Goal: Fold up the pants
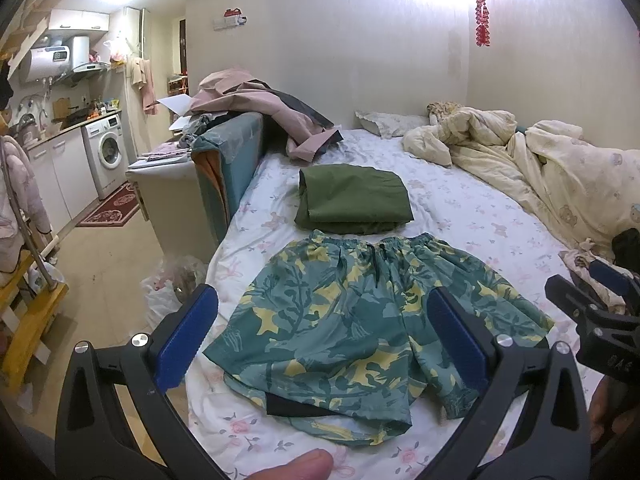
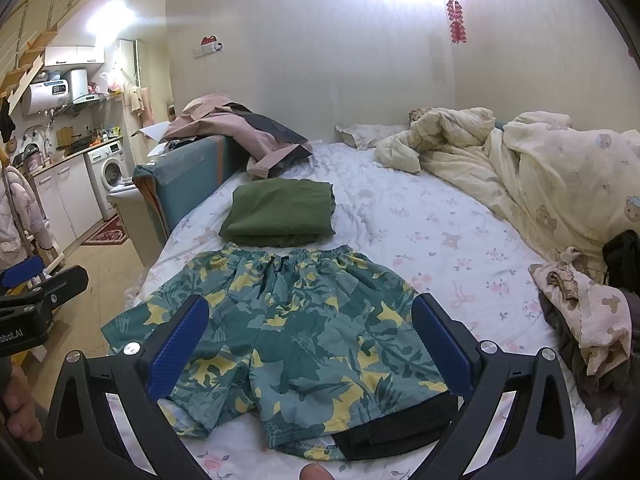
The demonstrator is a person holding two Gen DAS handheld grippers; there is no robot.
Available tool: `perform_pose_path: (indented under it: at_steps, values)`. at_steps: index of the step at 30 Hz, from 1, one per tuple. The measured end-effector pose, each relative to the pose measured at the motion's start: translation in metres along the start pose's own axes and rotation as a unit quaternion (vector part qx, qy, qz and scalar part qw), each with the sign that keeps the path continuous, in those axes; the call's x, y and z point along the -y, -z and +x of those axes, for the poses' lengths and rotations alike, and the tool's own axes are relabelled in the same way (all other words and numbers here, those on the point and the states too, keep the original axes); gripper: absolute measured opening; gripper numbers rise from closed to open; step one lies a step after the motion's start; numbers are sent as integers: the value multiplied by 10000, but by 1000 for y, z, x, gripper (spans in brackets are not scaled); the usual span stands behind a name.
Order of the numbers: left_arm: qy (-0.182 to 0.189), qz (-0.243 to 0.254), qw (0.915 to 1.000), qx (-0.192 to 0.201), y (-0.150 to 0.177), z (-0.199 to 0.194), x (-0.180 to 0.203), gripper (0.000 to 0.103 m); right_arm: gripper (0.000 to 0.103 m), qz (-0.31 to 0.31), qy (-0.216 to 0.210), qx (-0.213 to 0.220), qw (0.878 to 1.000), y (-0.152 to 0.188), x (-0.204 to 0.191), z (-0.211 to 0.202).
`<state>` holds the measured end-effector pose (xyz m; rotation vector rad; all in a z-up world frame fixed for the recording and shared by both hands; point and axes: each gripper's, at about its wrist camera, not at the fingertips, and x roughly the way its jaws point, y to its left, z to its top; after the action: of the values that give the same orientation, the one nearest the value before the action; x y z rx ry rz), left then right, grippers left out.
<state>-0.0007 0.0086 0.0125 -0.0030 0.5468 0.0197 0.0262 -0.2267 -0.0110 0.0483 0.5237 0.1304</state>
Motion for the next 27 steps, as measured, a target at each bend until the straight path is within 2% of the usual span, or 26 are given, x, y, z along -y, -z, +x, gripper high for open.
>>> perform_pose_path:
  at_steps: [27]
  values:
    - [10,14,10000,-28,0,-2,-1,103,103,70,-105,-86,9999,-1,-1,2]
